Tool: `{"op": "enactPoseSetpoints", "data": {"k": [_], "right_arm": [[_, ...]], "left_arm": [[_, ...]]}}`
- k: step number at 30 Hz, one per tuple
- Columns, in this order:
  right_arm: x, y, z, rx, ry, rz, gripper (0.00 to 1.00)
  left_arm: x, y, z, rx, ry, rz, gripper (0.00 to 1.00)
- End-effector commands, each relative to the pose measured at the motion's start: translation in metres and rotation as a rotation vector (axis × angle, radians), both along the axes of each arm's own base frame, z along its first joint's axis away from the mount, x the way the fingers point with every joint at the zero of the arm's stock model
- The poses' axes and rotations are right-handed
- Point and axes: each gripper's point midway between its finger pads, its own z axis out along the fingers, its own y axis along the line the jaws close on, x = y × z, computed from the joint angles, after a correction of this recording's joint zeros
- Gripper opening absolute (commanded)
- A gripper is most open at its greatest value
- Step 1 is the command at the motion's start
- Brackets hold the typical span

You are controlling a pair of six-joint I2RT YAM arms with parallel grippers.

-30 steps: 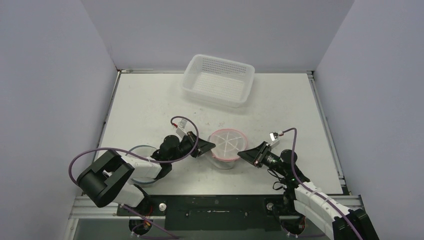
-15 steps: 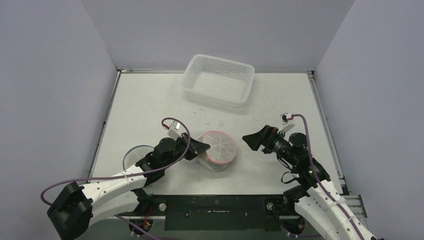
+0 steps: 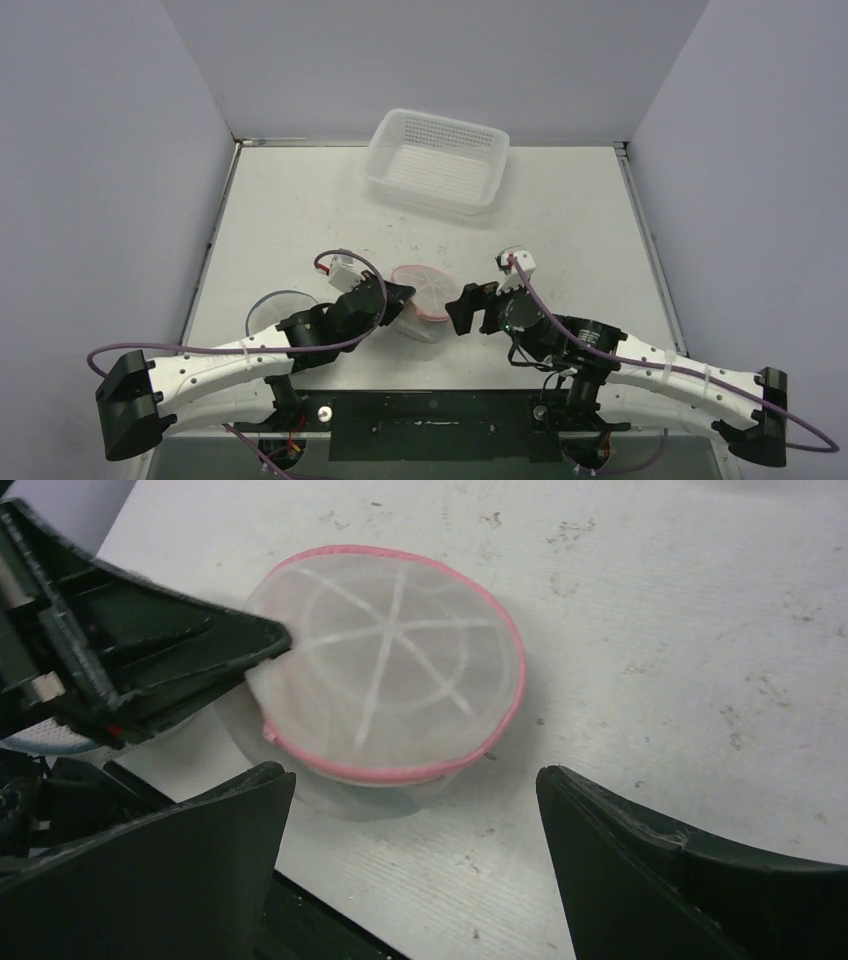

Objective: Unzip the laundry bag and remove the bra
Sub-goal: Unzip the laundry bag at the center of the board.

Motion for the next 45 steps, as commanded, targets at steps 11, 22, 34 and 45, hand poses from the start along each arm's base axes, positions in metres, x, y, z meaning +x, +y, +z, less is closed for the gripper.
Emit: {"op": "enactPoseSetpoints", "data": {"k": [11, 22, 34, 45], "right_arm": [[-0.04, 0.077, 0.018, 0.192, -0.103, 0.118, 0.76], [-0.032, 0.102, 0.011, 0.256, -0.099, 0.142, 0.58], [-0.034, 0.12, 0.013, 0.359, -0.065, 0.327, 0.53], [-0.054, 0.119, 0.004, 0.287, -0.057, 0.448, 0.58]], "left_arm": [[0.016, 0.02, 0.047, -0.124, -0.003, 0.268, 0.0], [0.007, 0.021, 0.042, -0.146, 0.043, 0.251, 0.0], [-0.006, 0.023, 0.028, -0.135, 0.145, 0.232, 0.0], [-0.011, 0.023, 0.033, -0.177, 0.16, 0.212, 0.0]]}}
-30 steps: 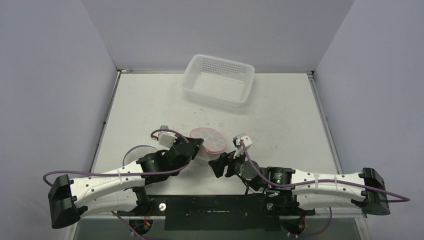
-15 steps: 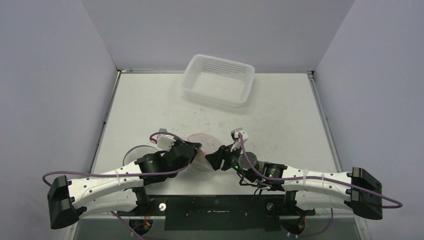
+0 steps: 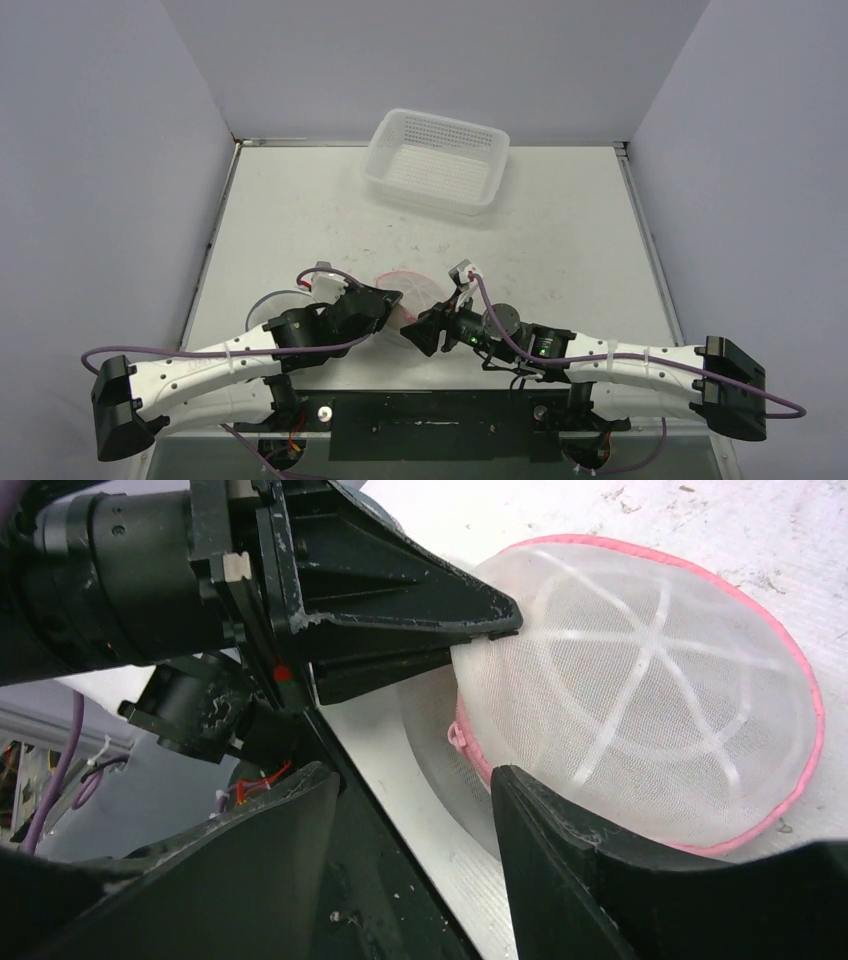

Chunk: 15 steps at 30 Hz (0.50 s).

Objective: Unzip the laundry bag and remove the bra
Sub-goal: Unzip the laundry bag at the center of the board.

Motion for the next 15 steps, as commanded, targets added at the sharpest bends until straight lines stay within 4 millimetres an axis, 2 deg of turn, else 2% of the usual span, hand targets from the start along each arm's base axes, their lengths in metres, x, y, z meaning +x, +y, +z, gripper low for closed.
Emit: {"op": "enactPoseSetpoints", "data": {"k": [1, 4, 9, 15], "right_arm": [[-0.005, 0.003, 0.007, 0.018, -0.01, 0.044, 0.55], [-0.003, 0.005, 0.004, 0.034, 0.011, 0.026, 0.49], [0.002, 0.007, 0.01, 0.081, 0.015, -0.004, 0.47], [-0.013, -0.002, 0.024, 0.105, -0.023, 0.069, 0.61]], "left_arm": [[0.0, -0.006, 0.028, -0.099, -0.022, 0.001, 0.0], [-0.001, -0.011, 0.029, -0.111, -0.017, -0.014, 0.0], [-0.002, -0.013, 0.029, -0.116, -0.008, -0.024, 0.0], [-0.002, -0.006, 0.029, -0.122, -0.019, -0.003, 0.0]]}}
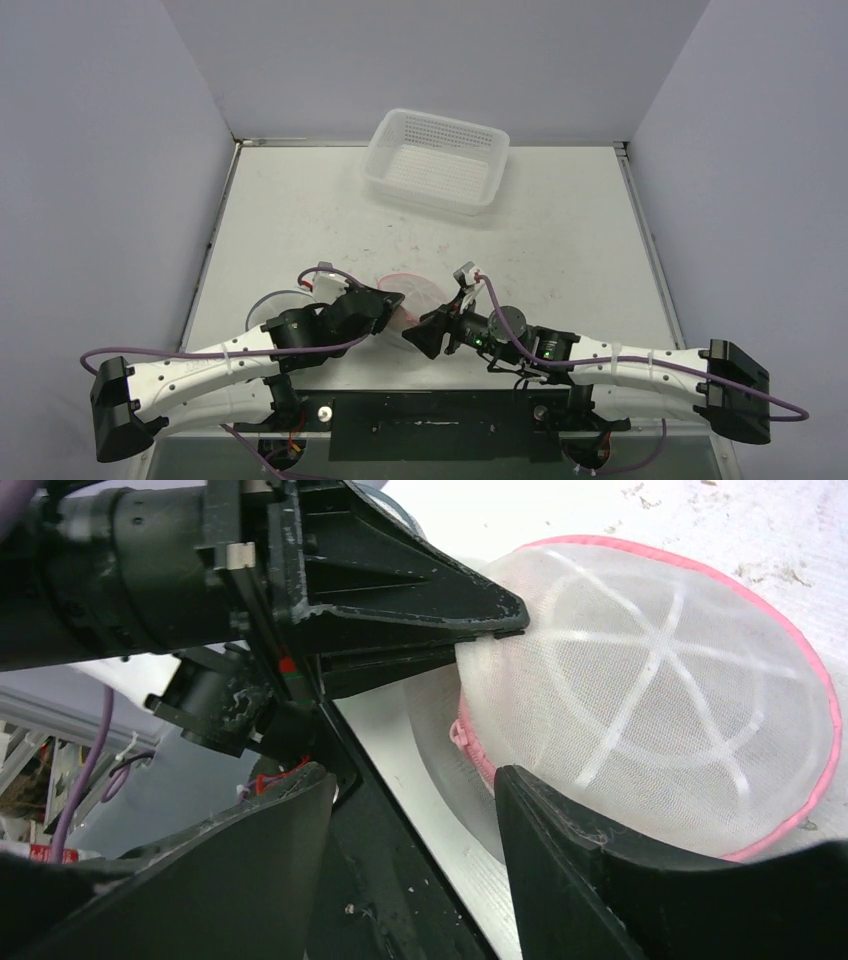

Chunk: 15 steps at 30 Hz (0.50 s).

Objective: Unzip the laundry bag and remove the bra
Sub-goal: Unzip the laundry bag at the center of the board.

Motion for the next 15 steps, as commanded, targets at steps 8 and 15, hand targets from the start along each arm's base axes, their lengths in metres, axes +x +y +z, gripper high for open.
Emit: {"op": "enactPoseSetpoints", "data": {"k": [8, 15], "right_arm": [[-0.023, 0.005, 0.012, 0.033, -0.012, 0.141, 0.57], [-0.002, 0.005, 0.011, 0.056, 0.014, 0.019, 0.56]], "left_arm": [[0.004, -0.008, 0.028, -0.111, -0.037, 0.014, 0.0], [0.003, -0.011, 0.031, -0.12, -0.038, -0.001, 0.0]]}}
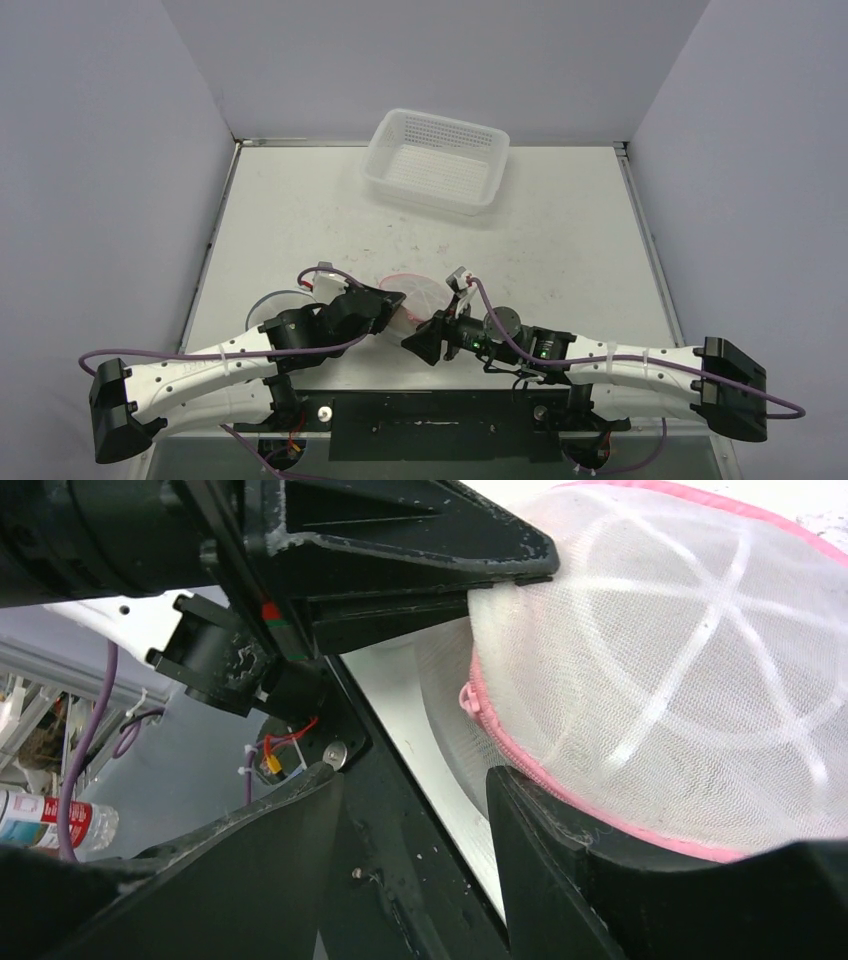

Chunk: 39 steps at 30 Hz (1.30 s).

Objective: Unzip the laundry bag and remove the bra
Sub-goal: Unzip the laundry bag at the center of the board.

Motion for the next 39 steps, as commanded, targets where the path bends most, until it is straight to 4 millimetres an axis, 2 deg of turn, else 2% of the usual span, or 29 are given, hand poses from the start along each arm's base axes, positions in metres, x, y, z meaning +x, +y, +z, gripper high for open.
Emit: {"op": "enactPoseSetpoints", "data": {"k": [1, 6, 13, 22, 29, 34, 39], "right_arm": [[0.023, 0.002, 0.018, 0.078, -0.004, -0.12, 0.56], [0.04, -0.006, 0.018, 0.122, 0.017, -0.243, 0.54], [0.051, -0.012, 0.016, 0.136, 0.02, -0.319, 0.51], [0.057, -0.011, 0.017, 0.142, 0.01, -0.345, 0.46], [0.064, -0.012, 0.018, 0.148, -0.003, -0.385, 0.45], [0.069, -0.02, 0.018, 0.169, -0.01, -0.431, 0.38], [0.071, -0.019, 0.022, 0.18, -0.022, -0.432, 0.32]], "left_arm": [[0.005, -0.009, 0.025, -0.083, -0.037, 0.007, 0.0], [0.005, -0.012, 0.023, -0.081, -0.032, 0.0, 0.0], [0.005, -0.017, 0.022, -0.081, -0.027, -0.009, 0.0], [0.005, -0.022, 0.021, -0.085, -0.022, -0.023, 0.0], [0.005, -0.025, 0.021, -0.083, -0.02, -0.031, 0.0], [0.004, -0.025, 0.019, -0.079, -0.017, -0.033, 0.0], [0.004, -0.025, 0.018, -0.077, -0.017, -0.032, 0.0]]}}
